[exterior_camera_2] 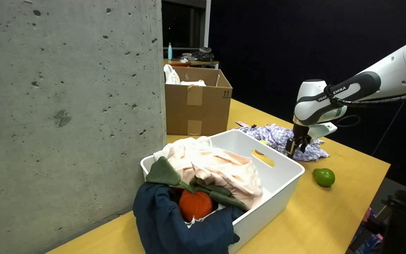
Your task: Carry the small yellow container with the checked cloth and put them in the white basket
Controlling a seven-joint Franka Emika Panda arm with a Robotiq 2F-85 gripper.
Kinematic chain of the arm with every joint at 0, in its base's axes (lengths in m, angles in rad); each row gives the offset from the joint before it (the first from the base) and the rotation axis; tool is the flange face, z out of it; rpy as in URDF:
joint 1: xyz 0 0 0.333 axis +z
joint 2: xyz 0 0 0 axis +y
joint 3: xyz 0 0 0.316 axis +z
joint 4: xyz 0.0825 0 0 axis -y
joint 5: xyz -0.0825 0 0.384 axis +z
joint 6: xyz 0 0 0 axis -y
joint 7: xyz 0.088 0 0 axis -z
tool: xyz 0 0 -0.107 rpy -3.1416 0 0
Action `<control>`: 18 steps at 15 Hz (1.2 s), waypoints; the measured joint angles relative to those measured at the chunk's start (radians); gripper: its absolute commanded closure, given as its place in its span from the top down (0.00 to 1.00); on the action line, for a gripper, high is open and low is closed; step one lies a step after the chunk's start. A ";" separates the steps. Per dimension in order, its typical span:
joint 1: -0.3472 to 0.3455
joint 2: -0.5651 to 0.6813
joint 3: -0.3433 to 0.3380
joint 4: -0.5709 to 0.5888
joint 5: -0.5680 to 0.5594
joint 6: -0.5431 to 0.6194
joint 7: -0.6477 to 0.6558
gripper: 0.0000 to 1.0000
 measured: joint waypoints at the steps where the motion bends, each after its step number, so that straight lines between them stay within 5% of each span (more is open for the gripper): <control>1: -0.008 0.013 0.005 0.015 0.002 0.000 0.000 0.51; 8: -0.045 0.035 0.024 0.082 0.006 -0.024 0.000 0.01; 18: -0.098 -0.054 0.019 0.197 0.006 -0.118 0.000 0.01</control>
